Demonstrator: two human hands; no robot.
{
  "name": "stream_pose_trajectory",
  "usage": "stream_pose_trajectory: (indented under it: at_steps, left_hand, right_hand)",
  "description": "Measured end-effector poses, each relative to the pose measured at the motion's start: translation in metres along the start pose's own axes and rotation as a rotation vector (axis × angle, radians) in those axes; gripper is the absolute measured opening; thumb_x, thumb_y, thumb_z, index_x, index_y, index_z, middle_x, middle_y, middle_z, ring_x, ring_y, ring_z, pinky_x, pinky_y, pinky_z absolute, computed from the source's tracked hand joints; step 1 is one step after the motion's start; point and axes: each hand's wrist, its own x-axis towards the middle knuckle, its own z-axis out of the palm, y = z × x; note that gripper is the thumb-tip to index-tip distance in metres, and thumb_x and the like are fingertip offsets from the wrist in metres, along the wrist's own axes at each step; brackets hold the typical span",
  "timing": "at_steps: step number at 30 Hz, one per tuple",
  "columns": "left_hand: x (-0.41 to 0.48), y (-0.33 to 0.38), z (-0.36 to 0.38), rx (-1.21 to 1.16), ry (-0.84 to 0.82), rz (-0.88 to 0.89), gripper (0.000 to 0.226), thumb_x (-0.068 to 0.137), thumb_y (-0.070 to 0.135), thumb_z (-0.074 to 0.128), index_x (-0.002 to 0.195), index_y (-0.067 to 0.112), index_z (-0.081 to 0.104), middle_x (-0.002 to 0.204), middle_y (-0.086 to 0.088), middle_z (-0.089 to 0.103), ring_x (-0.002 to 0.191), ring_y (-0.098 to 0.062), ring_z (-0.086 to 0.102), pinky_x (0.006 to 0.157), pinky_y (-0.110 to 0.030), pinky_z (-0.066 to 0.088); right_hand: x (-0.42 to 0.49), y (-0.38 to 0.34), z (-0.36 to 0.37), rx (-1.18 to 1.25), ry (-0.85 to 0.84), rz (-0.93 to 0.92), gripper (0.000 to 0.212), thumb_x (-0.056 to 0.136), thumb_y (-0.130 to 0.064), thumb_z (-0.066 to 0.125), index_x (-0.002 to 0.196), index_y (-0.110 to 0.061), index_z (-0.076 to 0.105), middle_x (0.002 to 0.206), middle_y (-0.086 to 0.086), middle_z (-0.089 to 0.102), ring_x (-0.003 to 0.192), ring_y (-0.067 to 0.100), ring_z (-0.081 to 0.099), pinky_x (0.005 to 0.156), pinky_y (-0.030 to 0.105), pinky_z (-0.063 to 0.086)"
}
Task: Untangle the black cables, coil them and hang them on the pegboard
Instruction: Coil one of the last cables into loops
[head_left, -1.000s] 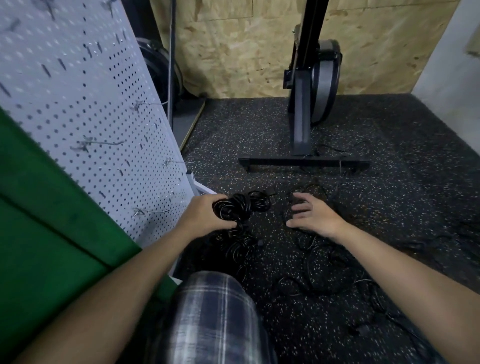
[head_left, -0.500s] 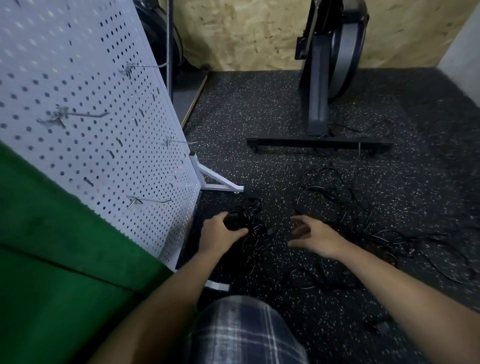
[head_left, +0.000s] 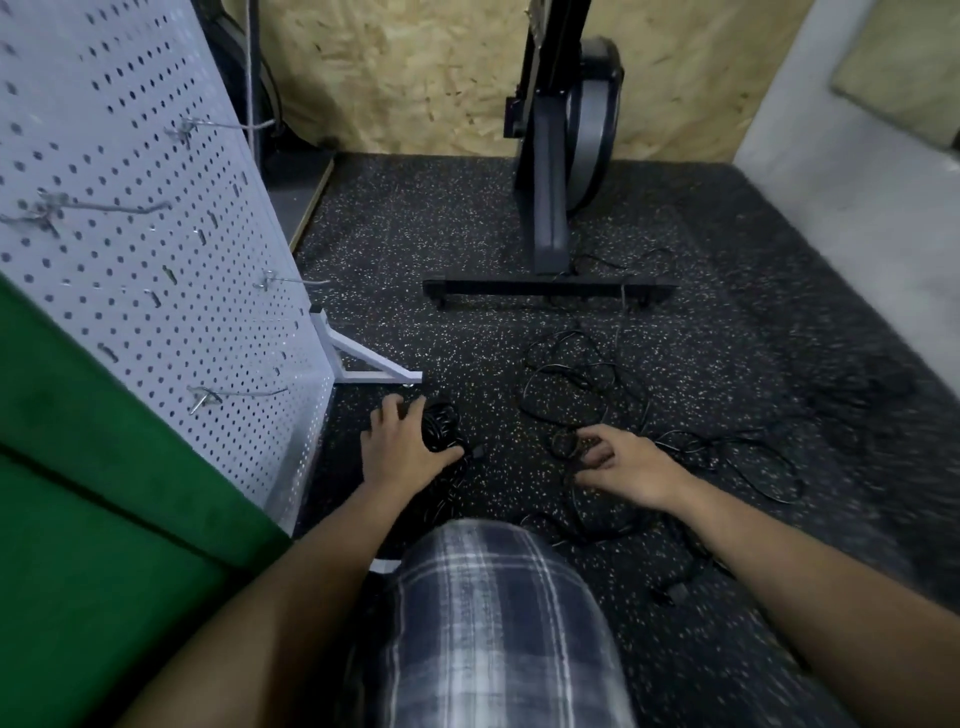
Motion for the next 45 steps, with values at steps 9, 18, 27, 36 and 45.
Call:
stream_pose_trajectory:
  at_steps: [9, 18, 27, 36, 45]
  left_hand:
    - [0.004, 0.124, -0.093, -0.028, -0.378, 0.498, 0.082, 0.087, 0.056, 0.076, 0.156, 0.029, 0.041, 0.156, -0.013, 0.036, 0.138, -0.034, 0.048, 0.114, -0.048, 0.042]
    - [0.001, 0.242, -0.090, 0.343, -0.416, 0.577, 0.063, 0.091, 0.054, 0.073, 0.144, 0.024, 0.057, 0.140, -0.005, 0.059, 0.131, -0.028, 0.052, 0.109, -0.044, 0.046]
    - [-0.046, 0.281, 0.129, 0.330, -0.731, 0.488, 0.040, 0.097, 0.040, 0.069, 0.133, 0.021, 0.069, 0.136, -0.011, 0.065, 0.124, -0.030, 0.062, 0.105, -0.037, 0.051]
    - [-0.086, 0.281, 0.246, 0.274, -0.944, 0.578, 0.060, 0.104, 0.038, 0.058, 0.160, 0.033, 0.037, 0.166, -0.010, 0.022, 0.151, -0.033, 0.031, 0.123, -0.044, 0.031]
    - [-0.096, 0.275, 0.254, -0.082, -0.740, 0.528, 0.021, 0.096, 0.020, 0.073, 0.117, 0.023, 0.075, 0.125, -0.003, 0.067, 0.115, -0.020, 0.064, 0.105, -0.038, 0.052]
  right_hand:
    - [-0.070, 0.023, -0.034, -0.072, 0.127, 0.036, 0.064, 0.095, -0.031, 0.074, 0.152, -0.024, 0.045, 0.126, 0.000, 0.061, 0.108, 0.020, 0.064, 0.086, 0.026, 0.049]
    - [-0.067, 0.070, -0.057, 0.034, 0.163, 0.039, 0.058, 0.095, -0.031, 0.074, 0.147, -0.024, 0.052, 0.123, -0.001, 0.063, 0.106, 0.018, 0.063, 0.087, 0.025, 0.046]
    - [-0.062, 0.177, -0.035, 0.120, 0.150, 0.165, 0.048, 0.097, -0.026, 0.072, 0.142, -0.023, 0.057, 0.119, 0.000, 0.065, 0.108, 0.019, 0.062, 0.087, 0.023, 0.044]
    - [-0.060, 0.249, 0.003, 0.127, 0.111, 0.265, 0.045, 0.097, -0.015, 0.067, 0.140, -0.023, 0.058, 0.126, 0.001, 0.065, 0.106, 0.019, 0.065, 0.079, 0.017, 0.043]
    - [-0.059, 0.278, 0.022, 0.191, 0.105, 0.393, 0.042, 0.102, -0.012, 0.058, 0.144, -0.018, 0.056, 0.121, -0.001, 0.063, 0.110, 0.020, 0.061, 0.088, 0.028, 0.052]
